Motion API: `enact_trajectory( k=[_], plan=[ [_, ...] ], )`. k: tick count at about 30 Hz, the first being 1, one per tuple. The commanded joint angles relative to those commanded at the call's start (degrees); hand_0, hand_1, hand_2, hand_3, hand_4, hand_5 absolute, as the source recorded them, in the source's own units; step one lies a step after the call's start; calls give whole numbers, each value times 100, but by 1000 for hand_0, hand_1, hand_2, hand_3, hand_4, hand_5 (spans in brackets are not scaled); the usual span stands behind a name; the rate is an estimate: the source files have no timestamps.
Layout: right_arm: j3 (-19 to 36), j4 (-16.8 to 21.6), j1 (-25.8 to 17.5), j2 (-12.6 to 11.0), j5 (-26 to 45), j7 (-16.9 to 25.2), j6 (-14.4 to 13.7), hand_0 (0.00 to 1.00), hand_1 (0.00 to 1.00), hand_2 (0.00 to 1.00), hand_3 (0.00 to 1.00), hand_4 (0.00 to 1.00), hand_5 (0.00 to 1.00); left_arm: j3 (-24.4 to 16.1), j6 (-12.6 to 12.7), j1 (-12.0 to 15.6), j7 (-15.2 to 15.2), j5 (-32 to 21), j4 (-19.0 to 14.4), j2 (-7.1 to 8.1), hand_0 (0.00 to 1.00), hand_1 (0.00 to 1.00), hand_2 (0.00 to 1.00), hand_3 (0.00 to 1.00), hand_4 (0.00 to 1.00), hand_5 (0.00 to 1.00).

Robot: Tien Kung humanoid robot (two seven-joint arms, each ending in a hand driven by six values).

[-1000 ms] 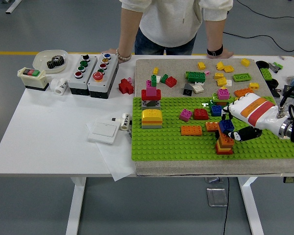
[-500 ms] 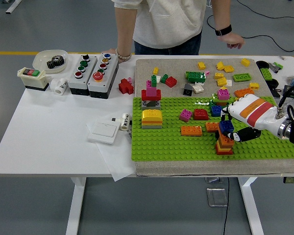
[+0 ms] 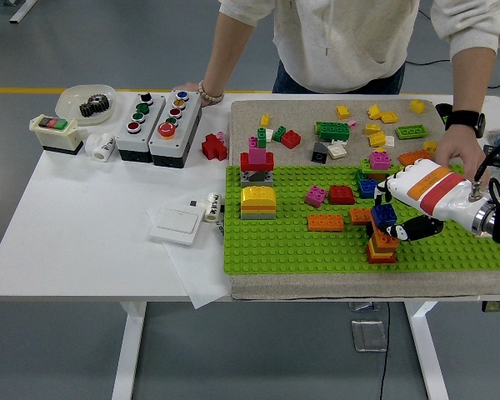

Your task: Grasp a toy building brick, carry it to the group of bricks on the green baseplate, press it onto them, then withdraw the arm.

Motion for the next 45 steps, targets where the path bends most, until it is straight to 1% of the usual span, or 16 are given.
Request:
enact_trajectory(
  k=[3, 4, 9, 10, 21, 22, 27, 28, 29, 33, 34, 39, 40, 43, 45],
  plan=[
    [7, -16, -3, 2, 6, 6, 20, 318, 470, 568, 549, 732, 416, 7, 2, -4, -3, -9, -1, 1, 427, 479, 523, 595, 619, 759],
    [8, -18, -5, 1, 7, 8, 25, 319, 478, 590, 568, 750, 413, 11, 3, -5, -4, -15, -1, 1, 426, 479, 523, 595, 619, 760],
    [25, -34, -5, 6, 9, 3, 47, 319, 478, 590, 568, 750, 413, 22, 9, -13, -9, -36, -1, 1, 426, 479, 523, 595, 619, 760],
    [26, -34, -5, 6, 9, 3, 50, 326, 486, 602, 573, 770, 418, 22, 9, -14, -9, -37, -1, 2, 426, 476, 523, 595, 619, 759],
    [55, -55, -2, 5, -3, -5, 101, 328, 488, 617, 584, 785, 414, 49, 18, -30, -22, -71, -1, 2, 426, 478, 523, 595, 619, 760],
    [61, -55, -1, 4, -3, -5, 107, 330, 495, 636, 590, 803, 425, 52, 17, -32, -24, -74, 0, 3, 427, 478, 522, 595, 619, 760],
    [98, -34, -5, -4, -4, 2, 122, 330, 495, 636, 590, 803, 425, 55, 13, -35, -29, -77, 1, 3, 427, 478, 522, 595, 619, 760],
    [113, -22, -12, -6, -3, 4, 122, 334, 504, 658, 602, 824, 431, 55, 11, -34, -30, -78, 2, 3, 427, 478, 522, 595, 619, 760],
    [117, -19, -13, -6, -2, 4, 123, 334, 504, 658, 602, 824, 431, 55, 10, -34, -30, -78, 2, 3, 427, 478, 522, 595, 619, 760],
    [221, 101, -72, -35, 12, 8, 136, 334, 504, 658, 602, 824, 431, 54, 7, -35, -34, -77, 2, 4, 427, 478, 522, 595, 619, 760],
    [258, 137, -89, -40, 24, 9, 139, 336, 511, 679, 629, 849, 448, 53, 9, -34, -34, -78, 2, 3, 426, 478, 520, 595, 619, 759],
    [411, 340, -187, -89, 83, -9, 215, 336, 511, 679, 629, 849, 448, 54, 15, -38, -36, -81, 2, 0, 426, 478, 520, 595, 619, 759],
    [422, 355, -196, -91, 90, -10, 217, 373, 524, 687, 637, 871, 460, 54, 16, -39, -36, -82, 2, 0, 426, 478, 521, 595, 619, 760],
    [540, 487, -304, -100, 209, -27, 149, 373, 524, 687, 637, 871, 460, 57, 17, -40, -37, -85, 1, 1, 426, 478, 521, 595, 619, 760],
    [597, 605, -413, -97, 412, -61, -57, 373, 524, 687, 637, 871, 460, 47, 13, -35, -37, -70, 4, -1, 426, 478, 521, 595, 619, 760]
  ],
)
